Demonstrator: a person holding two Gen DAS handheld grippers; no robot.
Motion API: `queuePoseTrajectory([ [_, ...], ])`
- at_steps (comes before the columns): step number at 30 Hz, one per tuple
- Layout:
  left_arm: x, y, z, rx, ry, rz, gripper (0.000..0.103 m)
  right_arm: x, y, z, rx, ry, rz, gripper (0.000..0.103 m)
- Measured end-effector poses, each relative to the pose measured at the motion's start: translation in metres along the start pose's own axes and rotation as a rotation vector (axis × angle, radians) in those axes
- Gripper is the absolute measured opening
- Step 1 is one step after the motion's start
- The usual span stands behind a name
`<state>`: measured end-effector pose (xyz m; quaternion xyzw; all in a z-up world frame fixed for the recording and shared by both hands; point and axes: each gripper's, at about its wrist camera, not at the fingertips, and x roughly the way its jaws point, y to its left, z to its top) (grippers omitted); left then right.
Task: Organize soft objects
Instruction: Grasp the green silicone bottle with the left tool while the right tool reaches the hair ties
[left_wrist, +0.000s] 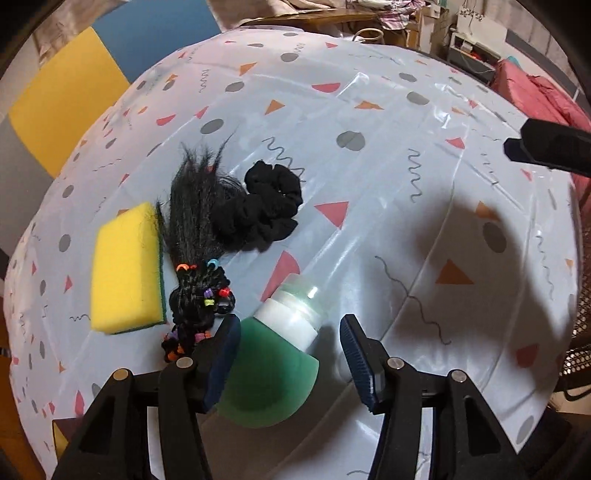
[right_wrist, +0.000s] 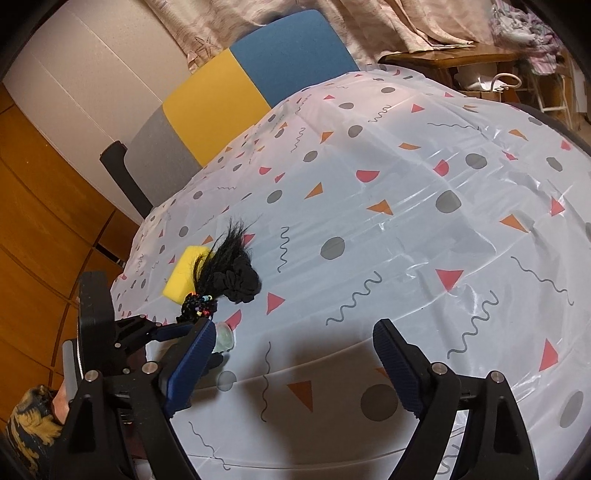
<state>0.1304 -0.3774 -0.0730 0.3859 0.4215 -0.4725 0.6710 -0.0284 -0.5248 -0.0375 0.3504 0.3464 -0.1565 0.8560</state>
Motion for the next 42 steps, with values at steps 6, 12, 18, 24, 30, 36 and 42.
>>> queuePoseTrajectory([
  [6, 0.006, -0.003, 0.004, 0.094, 0.057, -0.029, 0.065, 0.001, 0.001, -0.001, 0.001, 0.009, 0.000, 0.090],
  [12, -0.003, -0.008, 0.000, 0.068, 0.065, -0.071, 0.066, 0.001, -0.001, 0.000, 0.007, 0.008, 0.000, 0.091],
  [18, -0.027, 0.003, -0.017, -0.070, 0.032, -0.219, 0.064, 0.000, 0.000, 0.000, 0.006, 0.007, 0.003, 0.091],
  [24, -0.026, 0.001, -0.029, -0.056, 0.044, -0.127, 0.064, 0.001, -0.001, -0.001, 0.008, 0.010, -0.006, 0.092],
  [30, -0.022, 0.022, -0.033, -0.204, 0.033, -0.101, 0.065, 0.004, -0.004, 0.000, 0.019, 0.023, -0.012, 0.093],
  [36, -0.007, 0.045, -0.040, -0.437, 0.045, -0.194, 0.077, 0.005, -0.002, -0.001, 0.007, 0.027, -0.010, 0.093],
  [42, -0.029, 0.026, -0.049, -0.477, -0.008, -0.161, 0.061, 0.001, 0.003, -0.001, -0.017, 0.001, -0.011, 0.093],
])
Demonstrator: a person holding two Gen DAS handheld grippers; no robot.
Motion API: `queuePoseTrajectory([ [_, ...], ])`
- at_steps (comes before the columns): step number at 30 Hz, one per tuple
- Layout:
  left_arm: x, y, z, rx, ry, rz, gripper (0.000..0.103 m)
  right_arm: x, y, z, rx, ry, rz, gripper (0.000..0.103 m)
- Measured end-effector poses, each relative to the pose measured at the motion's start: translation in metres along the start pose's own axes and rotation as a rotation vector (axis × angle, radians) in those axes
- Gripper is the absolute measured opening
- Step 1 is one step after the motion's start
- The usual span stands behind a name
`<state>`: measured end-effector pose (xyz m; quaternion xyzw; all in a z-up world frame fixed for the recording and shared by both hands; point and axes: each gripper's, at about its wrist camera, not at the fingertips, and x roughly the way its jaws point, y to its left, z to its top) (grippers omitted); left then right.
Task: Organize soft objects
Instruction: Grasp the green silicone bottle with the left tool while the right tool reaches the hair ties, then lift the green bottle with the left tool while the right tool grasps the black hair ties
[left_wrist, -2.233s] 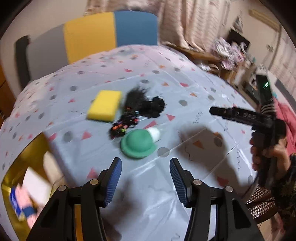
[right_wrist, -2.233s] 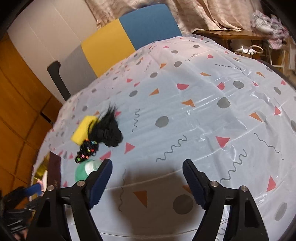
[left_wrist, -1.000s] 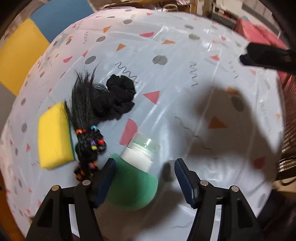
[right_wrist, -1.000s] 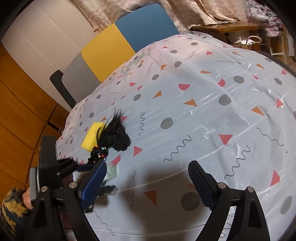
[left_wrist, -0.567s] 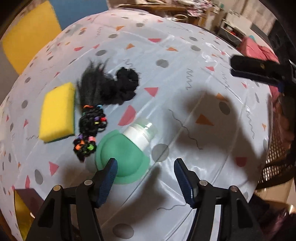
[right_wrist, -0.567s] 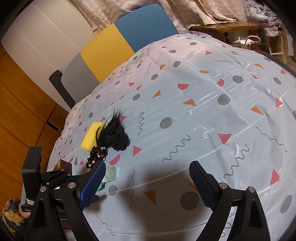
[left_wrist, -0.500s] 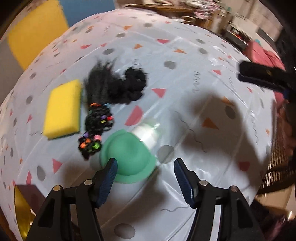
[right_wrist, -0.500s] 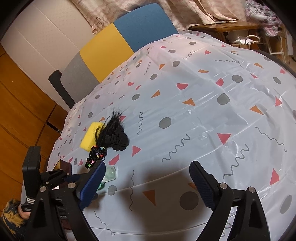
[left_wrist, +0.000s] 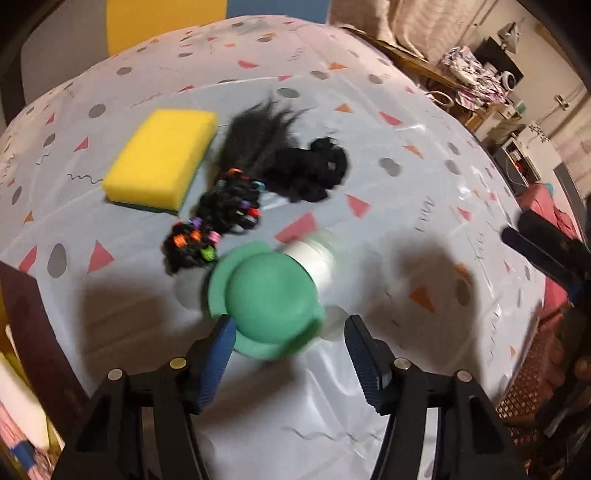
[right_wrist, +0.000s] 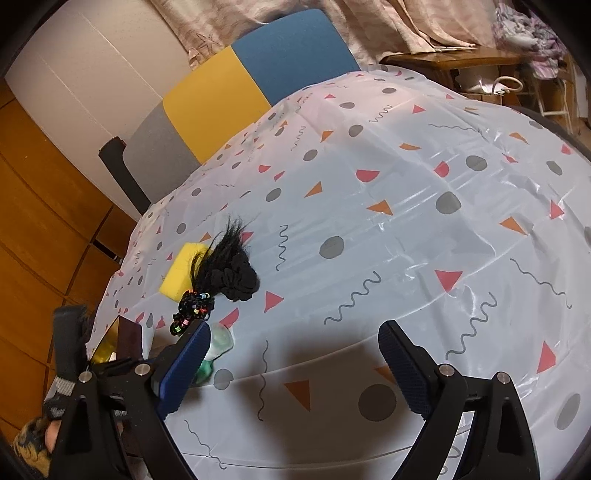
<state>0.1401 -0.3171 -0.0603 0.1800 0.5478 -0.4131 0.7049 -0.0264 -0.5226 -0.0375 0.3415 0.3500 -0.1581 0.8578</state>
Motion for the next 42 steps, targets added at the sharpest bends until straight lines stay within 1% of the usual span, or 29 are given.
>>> queuePoseTrajectory([
  [2, -0.005, -0.010, -0.006, 0.036, -0.002, -0.025, 0.061, 0.000, 0.003, -0.001, -0.011, 0.000, 0.000, 0.093],
  [4, -0.007, -0.015, -0.007, 0.064, -0.001, -0.017, 0.063, 0.000, 0.003, -0.001, -0.013, 0.004, 0.003, 0.093],
  [6, -0.011, -0.015, -0.007, 0.089, -0.011, 0.013, 0.063, 0.000, 0.003, -0.002, -0.009, 0.008, 0.001, 0.093],
  [7, -0.012, -0.015, -0.004, 0.104, -0.021, 0.044, 0.065, 0.000, 0.002, -0.002, -0.005, 0.009, 0.001, 0.093],
  [10, -0.014, -0.018, 0.006, 0.163, -0.037, 0.081, 0.071, 0.001, 0.000, -0.002, 0.005, 0.016, 0.000, 0.093],
  [11, -0.013, -0.022, 0.010, 0.199, -0.039, 0.086, 0.072, 0.002, 0.000, -0.002, 0.005, 0.019, -0.002, 0.093],
  [12, -0.012, -0.024, 0.012, 0.231, -0.029, 0.082, 0.072, 0.002, 0.000, -0.002, 0.003, 0.022, -0.003, 0.093],
  [13, -0.009, -0.029, 0.016, 0.275, -0.021, 0.095, 0.072, 0.003, 0.001, -0.003, 0.002, 0.026, -0.004, 0.093],
  [15, -0.001, -0.042, 0.020, 0.378, 0.005, 0.123, 0.072, 0.005, 0.001, -0.003, -0.002, 0.034, -0.007, 0.093],
  [19, 0.025, -0.057, 0.030, 0.515, 0.061, 0.188, 0.072, 0.007, 0.000, -0.003, -0.003, 0.044, -0.010, 0.094],
  [22, 0.043, -0.057, 0.034, 0.548, 0.102, 0.230, 0.072, 0.009, -0.001, -0.003, 0.002, 0.053, -0.013, 0.094],
  [23, 0.049, -0.055, 0.035, 0.554, 0.102, 0.254, 0.069, 0.010, -0.001, -0.003, 0.003, 0.055, -0.012, 0.094],
  [24, 0.051, -0.052, 0.035, 0.546, 0.098, 0.261, 0.061, 0.010, -0.001, -0.003, 0.001, 0.053, -0.013, 0.094],
  [25, 0.051, -0.049, 0.034, 0.534, 0.087, 0.270, 0.048, 0.010, -0.001, -0.003, -0.002, 0.050, -0.017, 0.094],
  [26, 0.047, -0.048, 0.034, 0.527, 0.066, 0.291, 0.039, 0.009, -0.001, -0.003, -0.005, 0.048, -0.018, 0.094],
  [27, 0.042, -0.045, 0.033, 0.511, 0.054, 0.272, 0.039, 0.009, 0.000, -0.003, -0.006, 0.048, -0.018, 0.094],
  [28, 0.034, -0.040, 0.032, 0.477, 0.041, 0.226, 0.037, 0.009, 0.000, -0.003, -0.006, 0.046, -0.017, 0.094],
  [32, 0.019, -0.028, 0.019, 0.429, 0.014, 0.226, 0.037, 0.008, 0.001, -0.003, -0.016, 0.042, -0.020, 0.094],
  [33, 0.015, -0.025, 0.016, 0.395, 0.002, 0.217, 0.037, 0.009, 0.002, -0.004, -0.018, 0.043, -0.020, 0.094],
  [35, 0.002, -0.018, 0.011, 0.300, -0.034, 0.153, 0.037, 0.009, 0.002, -0.005, -0.026, 0.045, -0.027, 0.094],
  [36, -0.008, -0.014, 0.006, 0.256, -0.059, 0.138, 0.036, 0.010, 0.002, -0.006, -0.028, 0.049, -0.028, 0.094],
  [40, -0.043, -0.005, -0.015, 0.135, -0.150, 0.095, 0.037, 0.017, 0.006, -0.010, -0.050, 0.075, -0.035, 0.094],
  [42, -0.058, -0.002, -0.025, 0.094, -0.188, 0.081, 0.037, 0.020, 0.010, -0.014, -0.074, 0.084, -0.033, 0.094],
])
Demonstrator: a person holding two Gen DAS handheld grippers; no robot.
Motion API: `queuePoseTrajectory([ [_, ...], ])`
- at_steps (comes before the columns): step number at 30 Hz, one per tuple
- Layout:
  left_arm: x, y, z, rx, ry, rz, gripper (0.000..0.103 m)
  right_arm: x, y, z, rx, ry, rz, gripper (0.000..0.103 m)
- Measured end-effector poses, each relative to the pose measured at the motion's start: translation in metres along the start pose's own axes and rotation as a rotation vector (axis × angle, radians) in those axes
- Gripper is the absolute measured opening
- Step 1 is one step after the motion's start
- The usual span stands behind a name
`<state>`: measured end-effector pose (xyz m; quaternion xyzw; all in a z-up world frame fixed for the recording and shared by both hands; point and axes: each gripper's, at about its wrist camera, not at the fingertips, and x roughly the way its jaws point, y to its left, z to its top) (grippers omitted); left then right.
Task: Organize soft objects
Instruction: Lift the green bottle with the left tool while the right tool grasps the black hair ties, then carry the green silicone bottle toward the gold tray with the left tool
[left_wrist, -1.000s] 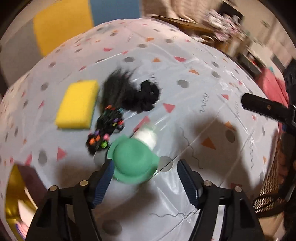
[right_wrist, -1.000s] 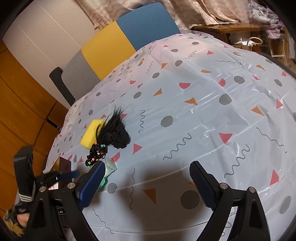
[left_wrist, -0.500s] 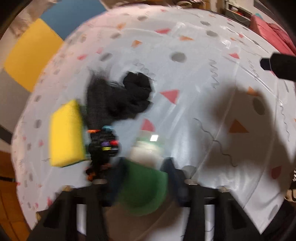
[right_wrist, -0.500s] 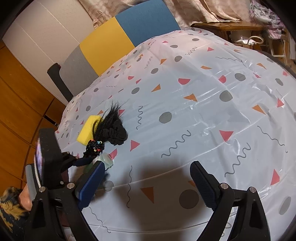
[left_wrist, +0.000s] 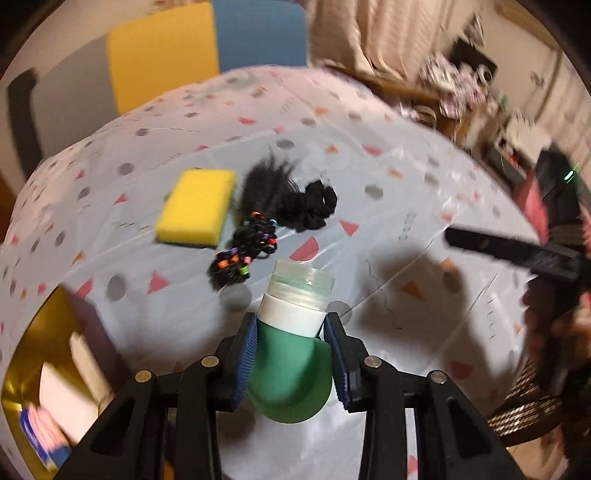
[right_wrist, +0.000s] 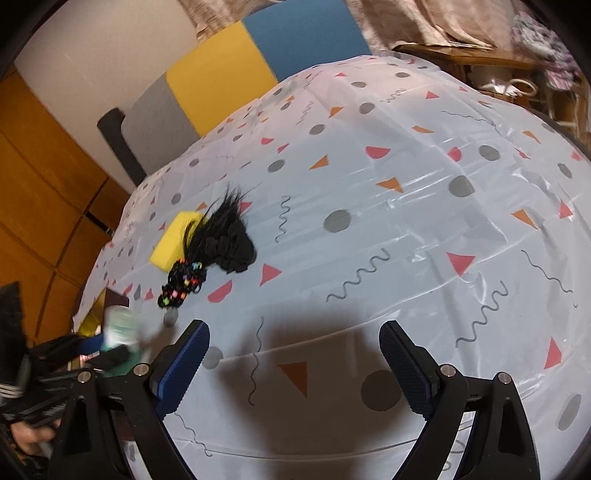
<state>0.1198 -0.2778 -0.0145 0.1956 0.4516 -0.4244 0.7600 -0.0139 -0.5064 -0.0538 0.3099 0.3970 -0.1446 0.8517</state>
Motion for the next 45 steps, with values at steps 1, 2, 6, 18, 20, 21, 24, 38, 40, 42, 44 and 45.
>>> queuePoseTrajectory([
  [1, -0.010, 0.000, -0.004, -0.019, -0.023, -0.006, 0.037, 0.002, 0.004, -0.002, -0.023, 0.004, 0.003, 0.094],
  [2, -0.019, 0.001, -0.008, -0.030, -0.040, -0.008, 0.037, 0.003, 0.008, -0.004, -0.043, 0.007, 0.004, 0.094],
  [6, -0.046, 0.004, -0.024, -0.099, -0.105, -0.044, 0.037, 0.012, 0.029, -0.014, -0.141, 0.031, 0.021, 0.089],
  [18, -0.064, 0.023, -0.072, -0.243, -0.149, -0.088, 0.037, 0.049, 0.068, 0.002, -0.275, 0.048, 0.018, 0.062],
  [20, -0.068, 0.023, -0.079, -0.240, -0.158, -0.085, 0.037, 0.058, 0.076, 0.018, -0.300, 0.030, -0.010, 0.065],
  [21, -0.069, 0.022, -0.080, -0.238, -0.160, -0.082, 0.037, 0.064, 0.080, 0.026, -0.308, 0.031, -0.022, 0.070],
  [24, -0.073, 0.024, -0.088, -0.242, -0.168, -0.089, 0.037, 0.082, 0.092, 0.047, -0.345, 0.034, -0.061, 0.079],
  [38, -0.080, 0.037, -0.109, -0.312, -0.185, -0.113, 0.037, 0.109, 0.109, 0.050, -0.478, 0.085, -0.156, 0.014],
  [40, -0.081, 0.038, -0.111, -0.317, -0.188, -0.113, 0.037, 0.091, 0.101, 0.041, -0.464, 0.079, -0.126, 0.014],
  [42, -0.082, 0.038, -0.113, -0.324, -0.193, -0.110, 0.037, 0.079, 0.095, 0.032, -0.451, 0.084, -0.104, 0.014],
  [44, -0.084, 0.039, -0.116, -0.335, -0.200, -0.108, 0.037, 0.065, 0.087, 0.017, -0.450, 0.087, -0.089, 0.014],
  [45, -0.085, 0.040, -0.118, -0.339, -0.202, -0.104, 0.037, 0.061, 0.085, 0.011, -0.446, 0.092, -0.082, 0.014],
])
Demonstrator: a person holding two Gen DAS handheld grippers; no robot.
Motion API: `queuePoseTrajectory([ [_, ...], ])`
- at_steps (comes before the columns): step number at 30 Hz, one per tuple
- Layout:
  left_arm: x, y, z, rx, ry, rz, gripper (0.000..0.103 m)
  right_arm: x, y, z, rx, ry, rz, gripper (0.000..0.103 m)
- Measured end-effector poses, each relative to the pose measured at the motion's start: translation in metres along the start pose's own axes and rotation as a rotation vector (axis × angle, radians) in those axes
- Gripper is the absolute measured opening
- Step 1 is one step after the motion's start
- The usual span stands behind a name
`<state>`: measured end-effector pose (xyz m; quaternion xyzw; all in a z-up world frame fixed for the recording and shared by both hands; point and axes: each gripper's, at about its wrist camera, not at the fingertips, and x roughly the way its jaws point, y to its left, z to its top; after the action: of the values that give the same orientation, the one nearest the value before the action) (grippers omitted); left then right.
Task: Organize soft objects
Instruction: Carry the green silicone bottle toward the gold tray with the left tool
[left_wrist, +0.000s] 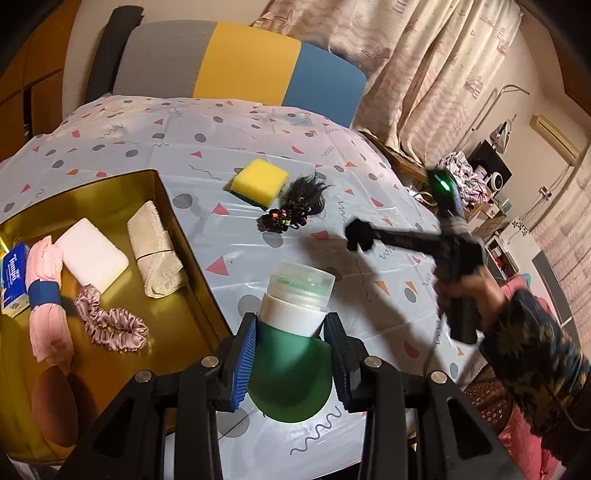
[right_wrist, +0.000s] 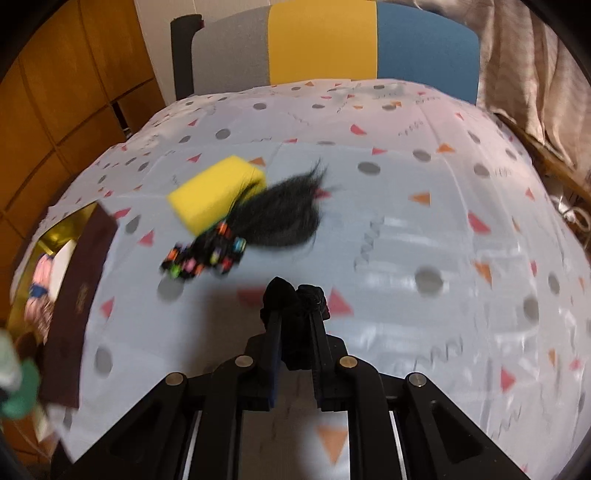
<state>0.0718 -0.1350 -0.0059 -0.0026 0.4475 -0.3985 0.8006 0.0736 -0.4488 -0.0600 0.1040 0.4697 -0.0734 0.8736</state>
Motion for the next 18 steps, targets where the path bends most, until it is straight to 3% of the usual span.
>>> queuePoseTrajectory([
  [7, -0.017, 0.008, -0.007, -0.039, -0.036, 0.047, 0.037, -0.009, 0.010, -0.052, -0.047, 0.035, 0.005, 0.014],
  [18, -0.049, 0.024, -0.023, -0.086, -0.103, 0.200, 0.037, 0.008, 0.001, -0.064, -0.018, 0.057, 0.003, 0.014],
])
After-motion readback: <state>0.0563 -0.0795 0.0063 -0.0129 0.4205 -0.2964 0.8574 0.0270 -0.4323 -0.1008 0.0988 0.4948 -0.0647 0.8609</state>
